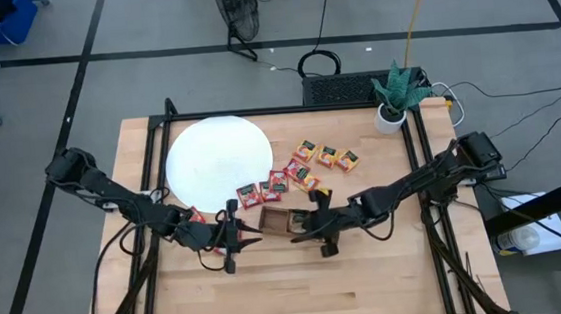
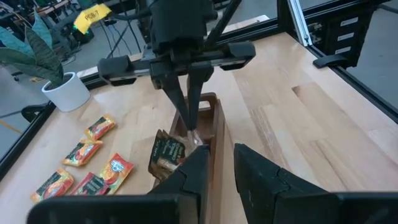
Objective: Pick & Place Tea
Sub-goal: Put the brown tea bag into the middle section of the wooden organizer, then put the yellow tea bag into the right section of the wooden organizer
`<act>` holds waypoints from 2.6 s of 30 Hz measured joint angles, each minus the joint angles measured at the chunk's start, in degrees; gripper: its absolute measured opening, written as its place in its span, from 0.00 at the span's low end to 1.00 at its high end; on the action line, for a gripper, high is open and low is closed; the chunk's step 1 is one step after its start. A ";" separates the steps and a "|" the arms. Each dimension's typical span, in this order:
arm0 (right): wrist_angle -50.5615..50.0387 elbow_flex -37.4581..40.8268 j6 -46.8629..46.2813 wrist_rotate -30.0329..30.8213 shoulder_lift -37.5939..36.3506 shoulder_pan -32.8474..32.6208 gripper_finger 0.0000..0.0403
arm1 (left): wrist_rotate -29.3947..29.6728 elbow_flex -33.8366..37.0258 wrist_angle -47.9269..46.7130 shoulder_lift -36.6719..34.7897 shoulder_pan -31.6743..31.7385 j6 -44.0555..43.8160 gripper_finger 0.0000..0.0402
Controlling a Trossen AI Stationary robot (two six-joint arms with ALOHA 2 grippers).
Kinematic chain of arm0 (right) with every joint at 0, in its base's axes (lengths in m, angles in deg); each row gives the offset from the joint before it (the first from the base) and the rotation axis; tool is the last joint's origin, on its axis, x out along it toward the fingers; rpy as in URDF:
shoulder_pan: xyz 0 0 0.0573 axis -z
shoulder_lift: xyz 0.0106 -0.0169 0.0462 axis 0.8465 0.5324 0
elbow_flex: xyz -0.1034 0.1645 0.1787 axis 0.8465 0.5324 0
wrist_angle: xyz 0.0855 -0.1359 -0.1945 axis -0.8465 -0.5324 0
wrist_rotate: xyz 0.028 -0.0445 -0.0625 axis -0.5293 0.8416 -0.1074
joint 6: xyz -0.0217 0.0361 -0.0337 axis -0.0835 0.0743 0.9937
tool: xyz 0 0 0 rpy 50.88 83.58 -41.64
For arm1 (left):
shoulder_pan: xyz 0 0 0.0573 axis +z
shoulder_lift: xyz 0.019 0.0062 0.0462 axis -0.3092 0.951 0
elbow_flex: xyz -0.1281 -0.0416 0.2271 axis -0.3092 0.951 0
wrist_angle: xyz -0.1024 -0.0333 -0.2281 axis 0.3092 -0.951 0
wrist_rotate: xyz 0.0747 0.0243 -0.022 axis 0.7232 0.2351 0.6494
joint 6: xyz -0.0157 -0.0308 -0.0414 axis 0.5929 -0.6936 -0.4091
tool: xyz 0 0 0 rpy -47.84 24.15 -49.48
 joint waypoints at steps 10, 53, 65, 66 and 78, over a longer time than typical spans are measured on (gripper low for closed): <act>0.71 -0.07 -2.95 -1.64 2.37 0.39 0.00 | 0.02 0.00 0.04 -0.02 0.04 0.11 0.20; -6.77 -25.77 -3.62 -4.77 20.64 18.43 0.27 | 2.64 0.04 -6.65 -10.33 -3.03 0.72 0.20; -2.75 -25.70 -2.54 -13.56 24.15 18.45 0.26 | 3.02 0.04 -10.19 -10.29 -3.28 -0.54 0.20; -2.28 -25.68 -2.53 -13.55 24.21 18.17 0.26 | 3.05 0.04 -10.16 -10.29 -3.23 -0.56 0.20; -1.87 -25.68 -0.78 -15.11 24.22 14.41 0.26 | 3.06 0.04 -9.80 -10.29 -2.91 -0.78 0.20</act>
